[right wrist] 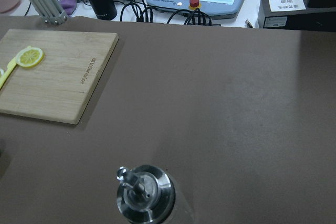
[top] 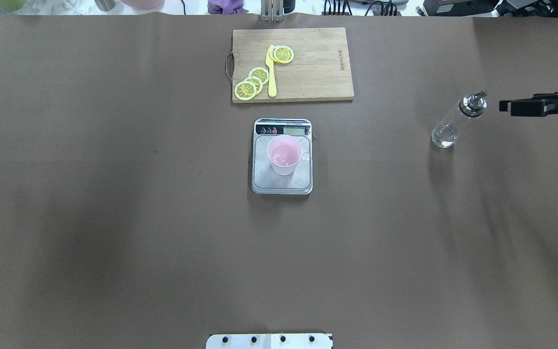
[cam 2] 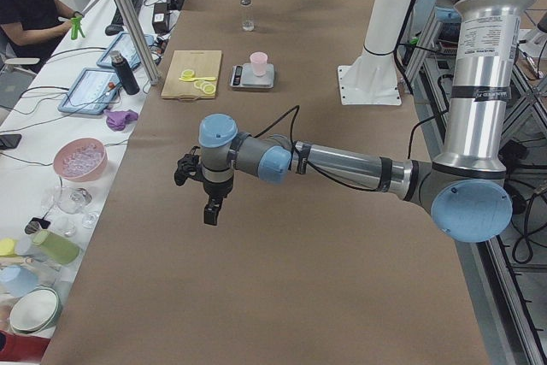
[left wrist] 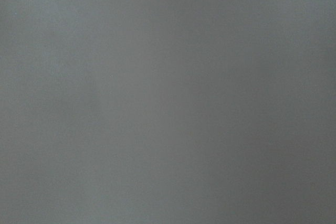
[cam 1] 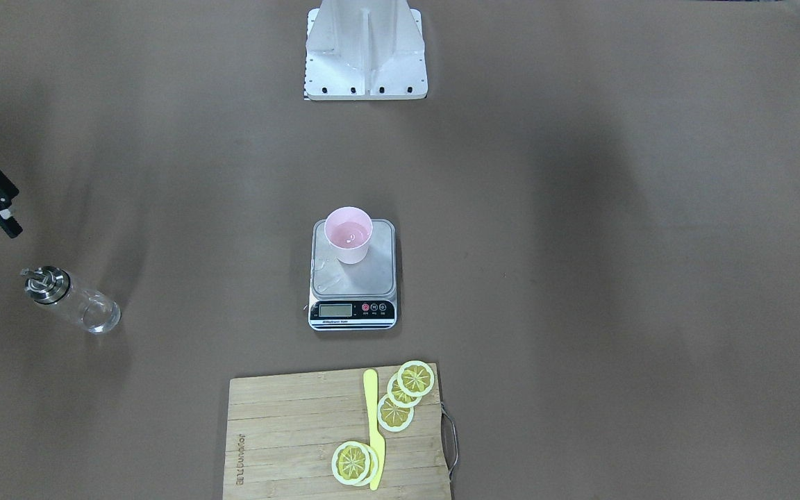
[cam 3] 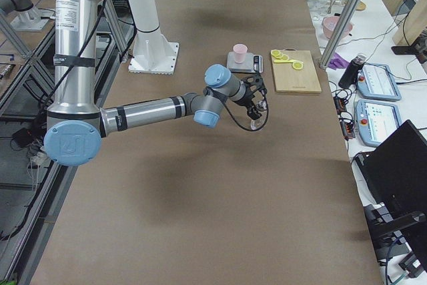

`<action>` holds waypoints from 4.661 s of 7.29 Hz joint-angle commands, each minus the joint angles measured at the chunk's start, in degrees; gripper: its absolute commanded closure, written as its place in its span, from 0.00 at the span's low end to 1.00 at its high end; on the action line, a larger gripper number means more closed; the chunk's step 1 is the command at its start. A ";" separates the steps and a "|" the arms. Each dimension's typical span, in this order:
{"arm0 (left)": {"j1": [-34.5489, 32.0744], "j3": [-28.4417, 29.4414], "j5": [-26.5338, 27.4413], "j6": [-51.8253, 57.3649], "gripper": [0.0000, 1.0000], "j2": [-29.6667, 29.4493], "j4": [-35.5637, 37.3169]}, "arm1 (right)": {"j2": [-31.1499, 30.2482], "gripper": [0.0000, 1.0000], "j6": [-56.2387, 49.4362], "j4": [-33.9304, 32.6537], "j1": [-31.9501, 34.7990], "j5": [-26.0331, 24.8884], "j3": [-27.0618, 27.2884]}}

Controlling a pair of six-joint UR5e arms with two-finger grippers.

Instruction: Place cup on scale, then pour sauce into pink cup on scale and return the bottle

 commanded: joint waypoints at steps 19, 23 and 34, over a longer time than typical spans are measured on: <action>-6.95 4.97 -6.05 14.85 0.02 5.54 4.75 | 2.89 0.00 -44.34 -71.21 20.43 10.30 -4.16; -8.61 -1.35 -6.97 15.29 0.02 5.18 14.49 | 2.52 0.00 -43.99 -71.21 20.61 12.15 -4.08; -8.62 -1.09 -7.06 15.29 0.02 5.28 14.41 | 2.88 0.00 -44.34 -71.03 26.06 15.66 -6.10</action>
